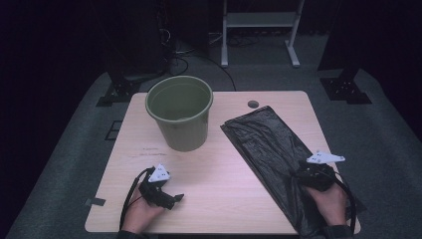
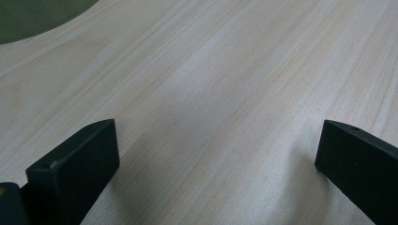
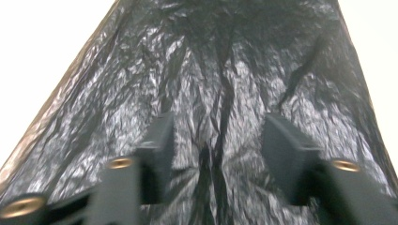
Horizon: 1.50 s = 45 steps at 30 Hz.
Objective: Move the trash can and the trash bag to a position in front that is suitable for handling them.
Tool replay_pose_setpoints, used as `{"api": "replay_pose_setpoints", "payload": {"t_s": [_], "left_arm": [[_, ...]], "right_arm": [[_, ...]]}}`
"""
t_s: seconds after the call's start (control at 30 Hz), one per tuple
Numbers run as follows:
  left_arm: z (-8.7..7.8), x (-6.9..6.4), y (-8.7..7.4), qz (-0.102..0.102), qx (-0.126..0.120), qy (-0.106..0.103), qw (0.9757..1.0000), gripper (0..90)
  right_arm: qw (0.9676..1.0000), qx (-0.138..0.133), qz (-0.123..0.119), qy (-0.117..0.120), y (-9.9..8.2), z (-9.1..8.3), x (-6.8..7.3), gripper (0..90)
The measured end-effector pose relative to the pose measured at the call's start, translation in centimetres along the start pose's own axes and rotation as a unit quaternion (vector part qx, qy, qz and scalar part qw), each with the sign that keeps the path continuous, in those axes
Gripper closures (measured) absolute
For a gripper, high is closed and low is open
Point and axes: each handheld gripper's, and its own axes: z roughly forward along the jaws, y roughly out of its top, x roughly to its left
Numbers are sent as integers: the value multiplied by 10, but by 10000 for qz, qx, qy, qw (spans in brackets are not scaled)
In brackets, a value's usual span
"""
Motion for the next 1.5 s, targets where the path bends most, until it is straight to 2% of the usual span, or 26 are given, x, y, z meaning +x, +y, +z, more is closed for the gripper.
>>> {"api": "replay_pose_setpoints", "payload": {"t_s": [0.03, 0.13, 0.2, 0.3, 0.37, 0.43, 0.5, 0.63, 0.8, 0.9, 0.97, 1.1, 1.23, 1.3, 1.5], "left_arm": [[0, 0, 0, 1, -2, -3, 10000, 0], [0, 0, 0, 2, -2, -4, 10000, 0], [0, 0, 0, -5, -6, -3, 10000, 0], [1, 0, 1, -22, -12, 6, 10000, 0], [1, 0, 1, -20, -12, 7, 10000, 0], [1, 0, 1, -22, -10, 10, 10000, 0], [1, 0, 1, -26, -12, 11, 10000, 0], [1, 0, 1, -25, -12, 11, 10000, 0], [1, 0, 1, -42, -24, 8, 10000, 0], [0, 1, 1, -122, -28, -20, 9999, 0], [-2, 0, 2, -58, -32, 22, 10000, 0], [-7, -1, 4, -97, -108, 55, 9999, 0], [-10, 0, 6, -212, -219, -51, 9995, 0], [-13, -1, 9, -180, -158, -20, 9997, 0], [-28, 2, 21, -211, -353, 45, 9991, 0]], "right_arm": [[9999, -31, 114, 68, 1, 6, 0, 275], [9996, -110, 225, 149, 2, 9, 0, 225], [9990, -217, 311, 216, 4, 12, 1, 141], [9989, -105, 366, 284, 3, 19, 3, 99], [9987, -13, 406, 317, 2, 23, 4, 99], [9992, 118, 343, 143, 3, 28, 7, 99], [9992, 136, 341, 154, 3, 28, 7, 99], [9994, 312, 150, 85, 3, 32, 12, 99], [9994, 309, 167, 75, 3, 32, 13, 100], [9993, 310, 179, 60, 3, 31, 13, 100], [9993, 306, 191, 36, 2, 31, 14, 100], [9993, 306, 198, 30, 2, 31, 14, 100], [9994, 306, 185, 44, 2, 31, 13, 100], [9994, 306, 185, 44, 2, 31, 13, 100], [9994, 306, 185, 44, 2, 31, 13, 100]]}}
